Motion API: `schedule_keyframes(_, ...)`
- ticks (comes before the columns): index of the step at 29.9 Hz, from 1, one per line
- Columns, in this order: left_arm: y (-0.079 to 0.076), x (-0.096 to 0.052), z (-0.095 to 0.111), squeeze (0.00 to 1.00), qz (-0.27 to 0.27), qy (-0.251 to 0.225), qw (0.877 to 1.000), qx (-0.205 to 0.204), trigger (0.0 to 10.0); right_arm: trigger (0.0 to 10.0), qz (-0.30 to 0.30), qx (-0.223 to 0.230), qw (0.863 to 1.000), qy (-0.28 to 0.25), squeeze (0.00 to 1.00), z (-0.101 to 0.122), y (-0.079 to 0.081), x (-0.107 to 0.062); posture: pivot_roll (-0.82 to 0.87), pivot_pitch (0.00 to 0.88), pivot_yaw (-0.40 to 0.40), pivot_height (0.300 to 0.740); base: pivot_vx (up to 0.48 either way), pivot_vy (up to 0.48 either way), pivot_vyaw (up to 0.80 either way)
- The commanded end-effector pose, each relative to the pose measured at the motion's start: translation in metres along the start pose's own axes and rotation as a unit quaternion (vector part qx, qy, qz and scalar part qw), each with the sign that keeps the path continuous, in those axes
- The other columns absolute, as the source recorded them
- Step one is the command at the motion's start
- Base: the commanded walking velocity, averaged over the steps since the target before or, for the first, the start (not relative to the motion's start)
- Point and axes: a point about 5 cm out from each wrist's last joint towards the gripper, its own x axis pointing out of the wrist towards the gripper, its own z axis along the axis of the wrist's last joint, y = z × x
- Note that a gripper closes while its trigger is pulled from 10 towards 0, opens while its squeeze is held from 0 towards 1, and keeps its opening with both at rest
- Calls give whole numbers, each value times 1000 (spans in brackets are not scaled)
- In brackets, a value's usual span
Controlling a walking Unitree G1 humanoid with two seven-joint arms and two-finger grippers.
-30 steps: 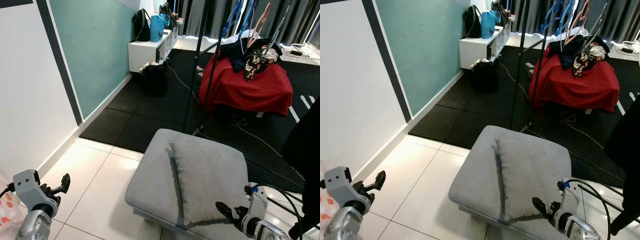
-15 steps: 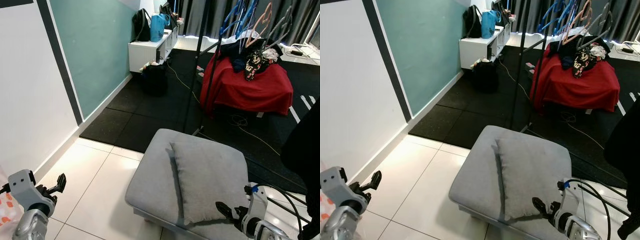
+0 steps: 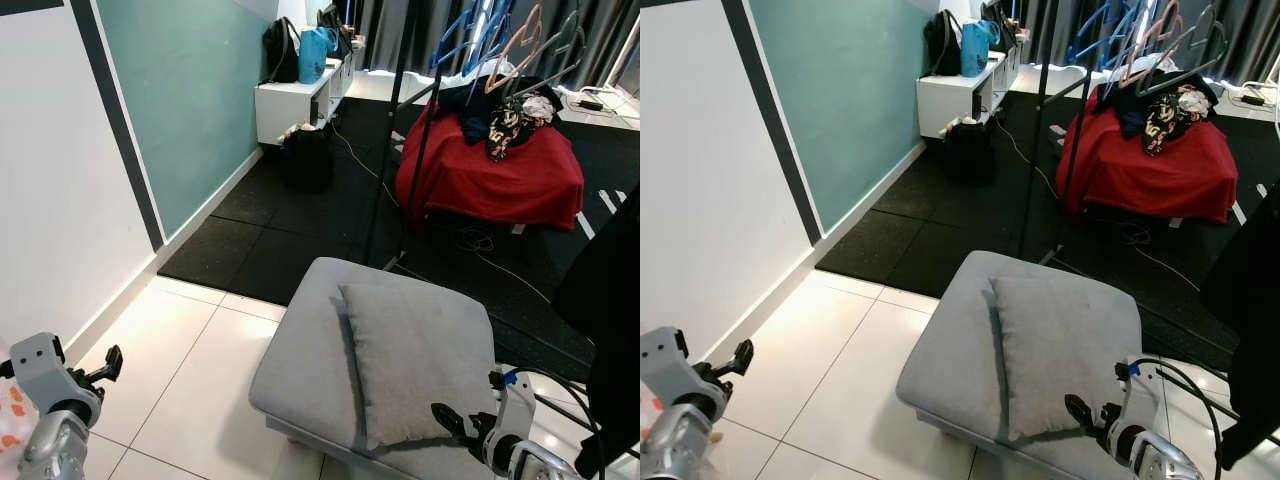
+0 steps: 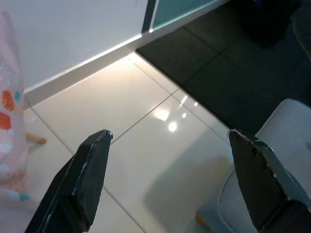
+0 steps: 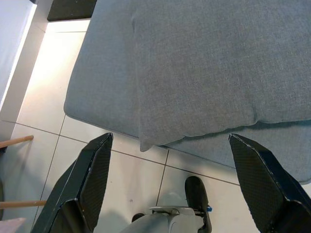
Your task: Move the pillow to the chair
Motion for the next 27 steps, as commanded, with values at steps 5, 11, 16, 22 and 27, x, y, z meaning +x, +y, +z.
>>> schedule_keyframes(5,-3,6,-1,0,-41,32,994,-96,10000,10000,-2,11,1000,-10,0,2,2,1,-154,0,-31,740,0,0,0)
schedule_keyframes(11,0,8,-1,0,-37,51,993,-98,10000,10000,-2,13,1000,-12,0,3,2,2,-156,0,-29,740,0,0,0)
schedule_keyframes(16,1,8,-2,0,-37,60,991,-111,10000,10000,-2,13,1000,-12,0,3,2,2,-155,0,-33,740,0,0,0)
schedule_keyframes(22,-1,8,-7,0,-47,78,990,-111,10000,10000,-2,12,1000,-11,0,3,1,1,-159,0,-35,740,0,0,0)
schedule_keyframes(27,-4,8,-11,0,-56,104,985,-127,10000,10000,-3,9,1000,-10,0,3,0,0,-160,0,-41,740,0,0,0)
